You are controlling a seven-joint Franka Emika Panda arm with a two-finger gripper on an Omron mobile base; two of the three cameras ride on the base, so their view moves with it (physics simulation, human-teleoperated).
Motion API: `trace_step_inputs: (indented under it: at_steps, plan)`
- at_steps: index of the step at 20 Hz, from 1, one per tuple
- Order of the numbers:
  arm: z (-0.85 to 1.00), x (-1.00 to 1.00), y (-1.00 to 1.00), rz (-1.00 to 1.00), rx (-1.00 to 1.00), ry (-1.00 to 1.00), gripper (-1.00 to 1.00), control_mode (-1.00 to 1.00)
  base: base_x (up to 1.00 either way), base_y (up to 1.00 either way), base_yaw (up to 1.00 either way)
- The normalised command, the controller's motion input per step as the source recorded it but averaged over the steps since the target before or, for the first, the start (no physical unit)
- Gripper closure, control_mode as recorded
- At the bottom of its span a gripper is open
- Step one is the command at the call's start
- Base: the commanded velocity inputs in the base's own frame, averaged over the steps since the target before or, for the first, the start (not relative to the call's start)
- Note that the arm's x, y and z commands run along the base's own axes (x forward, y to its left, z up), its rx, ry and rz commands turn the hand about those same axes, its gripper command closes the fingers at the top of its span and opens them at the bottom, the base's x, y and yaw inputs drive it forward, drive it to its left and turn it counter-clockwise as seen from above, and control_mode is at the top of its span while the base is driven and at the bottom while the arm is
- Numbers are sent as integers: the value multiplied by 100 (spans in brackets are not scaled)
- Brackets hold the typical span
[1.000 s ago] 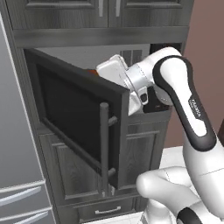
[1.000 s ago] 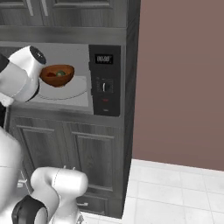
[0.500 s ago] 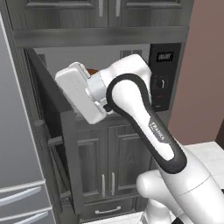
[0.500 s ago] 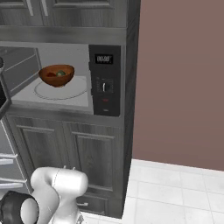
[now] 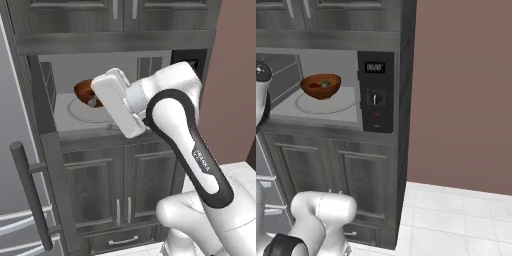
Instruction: The microwave is finished heating the steak and squash. Take the bowl containing the food and place it on the dining counter.
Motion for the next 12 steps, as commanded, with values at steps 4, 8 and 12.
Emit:
trace_step_inputs:
  at_steps: [4, 8, 12]
  plan:
    - [0, 37, -100, -33, 0, -5, -100, -100, 0, 0, 0]
    - [0, 57, -100, -33, 0, -1, -100, -100, 0, 0, 0]
    - [-2, 88, -100, -28, 0, -2, -100, -100, 0, 0, 0]
